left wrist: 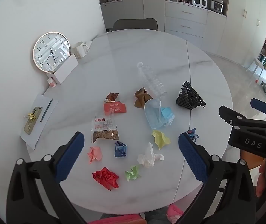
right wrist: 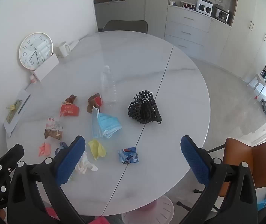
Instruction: Collect trash
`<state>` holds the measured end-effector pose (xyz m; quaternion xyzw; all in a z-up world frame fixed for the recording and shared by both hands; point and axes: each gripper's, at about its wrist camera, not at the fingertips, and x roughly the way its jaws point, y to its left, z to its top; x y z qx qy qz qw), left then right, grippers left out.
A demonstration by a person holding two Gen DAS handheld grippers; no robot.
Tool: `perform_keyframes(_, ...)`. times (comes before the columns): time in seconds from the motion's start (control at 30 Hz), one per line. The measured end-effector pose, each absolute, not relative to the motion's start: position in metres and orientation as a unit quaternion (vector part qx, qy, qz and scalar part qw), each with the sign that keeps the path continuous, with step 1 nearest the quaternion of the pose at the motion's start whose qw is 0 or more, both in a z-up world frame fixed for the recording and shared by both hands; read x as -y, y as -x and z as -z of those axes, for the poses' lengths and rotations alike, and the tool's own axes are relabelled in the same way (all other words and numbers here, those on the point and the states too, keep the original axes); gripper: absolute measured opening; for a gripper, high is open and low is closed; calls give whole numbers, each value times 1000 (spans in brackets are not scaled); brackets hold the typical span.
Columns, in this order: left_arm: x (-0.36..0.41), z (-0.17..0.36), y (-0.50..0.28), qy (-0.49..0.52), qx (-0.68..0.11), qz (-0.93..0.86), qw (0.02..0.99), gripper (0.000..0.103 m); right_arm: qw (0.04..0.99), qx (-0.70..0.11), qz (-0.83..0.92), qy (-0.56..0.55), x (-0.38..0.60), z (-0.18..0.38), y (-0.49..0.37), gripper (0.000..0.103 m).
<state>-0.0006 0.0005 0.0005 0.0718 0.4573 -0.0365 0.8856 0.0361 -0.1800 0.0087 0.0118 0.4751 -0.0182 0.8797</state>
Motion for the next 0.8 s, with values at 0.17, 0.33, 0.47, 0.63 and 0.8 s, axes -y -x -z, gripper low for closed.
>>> perform_keyframes(0.17, -4, -1, 4, -65, -457, 38, 886, 97, 879, -477, 19, -11, 180, -8, -36, 101)
perform_keyframes(0.33, 0, -1, 2, -72, -462, 38, 883, 97, 878, -478, 18, -11, 178, -11, -38, 101)
perform_keyframes(0.47, -1, -2, 4, -72, -463, 38, 882, 97, 878, -479, 18, -10, 179, -11, -38, 101)
perform_keyframes(0.63, 0, 2, 2, -71, -466, 38, 881, 97, 878, -479, 19, -10, 179, -8, -39, 101)
perform_keyframes(0.8, 1, 3, 3, -71, -466, 38, 881, 97, 878, -479, 18, -9, 179, -8, -37, 101)
